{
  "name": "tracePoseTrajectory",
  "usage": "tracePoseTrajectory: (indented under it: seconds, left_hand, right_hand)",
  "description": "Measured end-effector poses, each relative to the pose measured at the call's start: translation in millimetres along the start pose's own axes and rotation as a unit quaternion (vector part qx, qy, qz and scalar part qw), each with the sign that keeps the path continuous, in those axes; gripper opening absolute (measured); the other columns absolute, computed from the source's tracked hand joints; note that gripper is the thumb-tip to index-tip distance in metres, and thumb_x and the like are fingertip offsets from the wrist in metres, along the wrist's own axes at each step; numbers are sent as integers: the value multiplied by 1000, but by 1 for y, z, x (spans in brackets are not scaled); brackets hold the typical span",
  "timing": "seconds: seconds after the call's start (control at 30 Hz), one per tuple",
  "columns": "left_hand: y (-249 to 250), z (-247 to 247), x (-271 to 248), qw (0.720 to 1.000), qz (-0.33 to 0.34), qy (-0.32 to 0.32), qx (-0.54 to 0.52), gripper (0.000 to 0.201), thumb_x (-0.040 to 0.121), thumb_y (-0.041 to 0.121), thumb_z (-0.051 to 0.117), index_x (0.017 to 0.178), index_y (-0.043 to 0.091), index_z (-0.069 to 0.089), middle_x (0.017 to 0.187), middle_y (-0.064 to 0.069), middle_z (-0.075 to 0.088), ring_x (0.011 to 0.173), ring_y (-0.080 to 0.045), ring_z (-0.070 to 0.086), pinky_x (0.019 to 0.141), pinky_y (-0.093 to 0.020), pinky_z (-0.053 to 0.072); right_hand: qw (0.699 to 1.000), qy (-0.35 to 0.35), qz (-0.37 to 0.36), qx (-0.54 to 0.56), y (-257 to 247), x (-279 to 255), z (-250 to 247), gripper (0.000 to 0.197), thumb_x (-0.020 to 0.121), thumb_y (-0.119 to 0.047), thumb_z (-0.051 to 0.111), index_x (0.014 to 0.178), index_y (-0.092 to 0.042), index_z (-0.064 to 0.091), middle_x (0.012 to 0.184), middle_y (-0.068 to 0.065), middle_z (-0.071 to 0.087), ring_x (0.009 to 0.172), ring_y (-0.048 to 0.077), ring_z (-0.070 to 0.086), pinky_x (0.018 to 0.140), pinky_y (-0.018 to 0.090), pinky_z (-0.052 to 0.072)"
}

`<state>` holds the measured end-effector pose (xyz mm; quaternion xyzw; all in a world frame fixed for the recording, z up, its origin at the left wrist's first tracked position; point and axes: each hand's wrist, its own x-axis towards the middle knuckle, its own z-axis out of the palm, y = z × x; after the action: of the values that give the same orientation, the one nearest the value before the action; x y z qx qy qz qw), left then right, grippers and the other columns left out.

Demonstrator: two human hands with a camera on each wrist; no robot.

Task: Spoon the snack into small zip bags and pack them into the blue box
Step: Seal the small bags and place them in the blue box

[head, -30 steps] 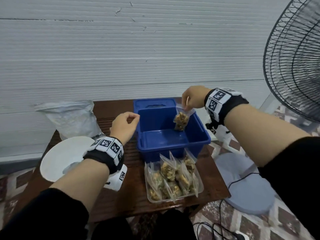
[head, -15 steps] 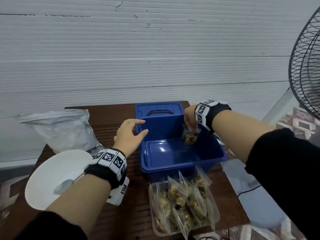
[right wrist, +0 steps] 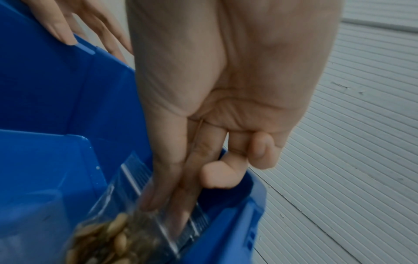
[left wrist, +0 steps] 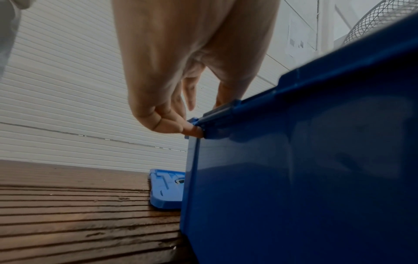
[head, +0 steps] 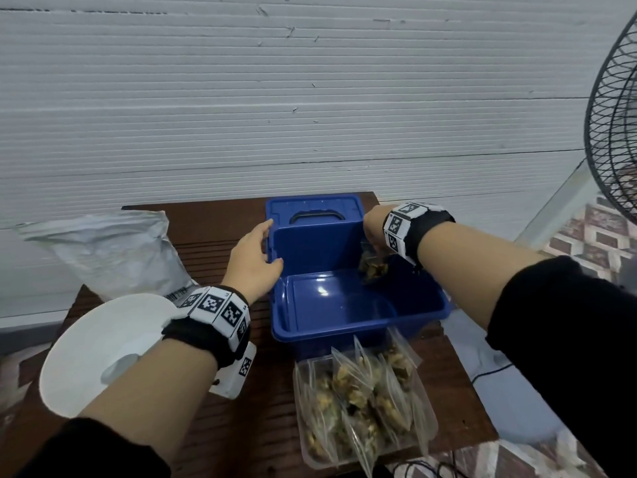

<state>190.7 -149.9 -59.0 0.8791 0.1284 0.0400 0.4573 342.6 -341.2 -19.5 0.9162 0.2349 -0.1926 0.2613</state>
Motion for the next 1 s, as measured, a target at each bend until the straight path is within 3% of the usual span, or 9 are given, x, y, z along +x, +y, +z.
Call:
tracePoseTrajectory:
  seconds: [0.13, 0.23, 0.37, 0.5, 0.63, 0.7, 0.87, 0.93, 1.0]
  left_hand:
    - [-2, -4, -4, 1000, -1, 6, 3, 70, 88, 5, 63, 149, 20, 33, 146, -2, 44, 90, -9, 54, 75, -12, 42]
    - [-4, -5, -7, 1000, 2, 8, 6, 69, 88, 4, 64, 148, 19, 33, 145, 0, 45, 96, -14, 58, 67, -5, 40]
    - [-2, -5, -10, 1000, -2, 11, 2, 71, 88, 6, 66, 149, 17, 32, 146, -2, 44, 117, -27, 56, 88, -21, 44]
    - [-2, -6, -12, 1000, -12, 11, -9, 74, 87, 10, 69, 149, 17, 30, 145, 0, 45, 102, -18, 57, 84, -22, 43]
    - [-3, -7, -14, 1000, -21, 11, -3, 78, 87, 17, 71, 151, 19, 27, 147, 3, 43, 97, -12, 53, 78, -18, 40]
    - [-2, -6, -15, 1000, -25, 7, 0, 81, 86, 21, 72, 151, 19, 25, 149, 2, 41, 103, -15, 54, 81, -20, 42]
    - [-1, -1, -21, 999, -27, 6, 24, 86, 83, 27, 75, 152, 17, 24, 153, -3, 35, 132, -25, 44, 107, -43, 42]
    - [2, 0, -26, 998, -26, 16, 50, 84, 83, 31, 75, 151, 17, 27, 152, -5, 36, 135, -26, 40, 109, -47, 38]
    - [5, 1, -31, 997, -20, 19, 66, 81, 81, 37, 74, 148, 20, 33, 147, -4, 42, 132, -28, 43, 107, -50, 39]
  right_hand:
    - [999, 46, -27, 0, -7, -28, -3, 14, 77, -16, 71, 77, -9, 60, 63, 3, 51, 48, 16, 51, 55, 29, 53]
    - [998, 50, -26, 10, -11, -42, -4, 12, 82, -10, 66, 90, -3, 61, 72, 3, 49, 50, 16, 47, 52, 27, 44]
    - [998, 44, -32, 14, -15, -42, -5, 32, 85, -5, 63, 115, 2, 55, 89, 7, 42, 78, 28, 56, 66, 32, 45]
    - [998, 40, -36, -14, -15, -37, -4, 38, 78, -3, 67, 113, 3, 55, 76, 6, 46, 70, 27, 54, 62, 32, 47]
    - [1000, 12, -18, -16, -11, -48, -13, 35, 91, -9, 58, 124, 2, 51, 123, 16, 52, 103, 33, 58, 69, 35, 43]
    - [1000, 19, -13, 1, -10, -51, -15, 34, 91, -11, 60, 122, 0, 52, 119, 17, 53, 89, 27, 54, 56, 27, 42]
    - [995, 70, -4, 64, -4, -52, -7, 18, 82, -8, 67, 96, 2, 65, 79, 11, 58, 57, 21, 47, 55, 28, 45]
    - [991, 91, -11, 100, -3, -58, -8, 14, 83, -12, 67, 92, -1, 66, 92, 17, 67, 61, 24, 50, 53, 30, 47]
    - [987, 90, -30, 133, -5, -73, -12, 17, 83, -21, 69, 91, -6, 69, 98, 11, 70, 76, 25, 61, 71, 37, 56]
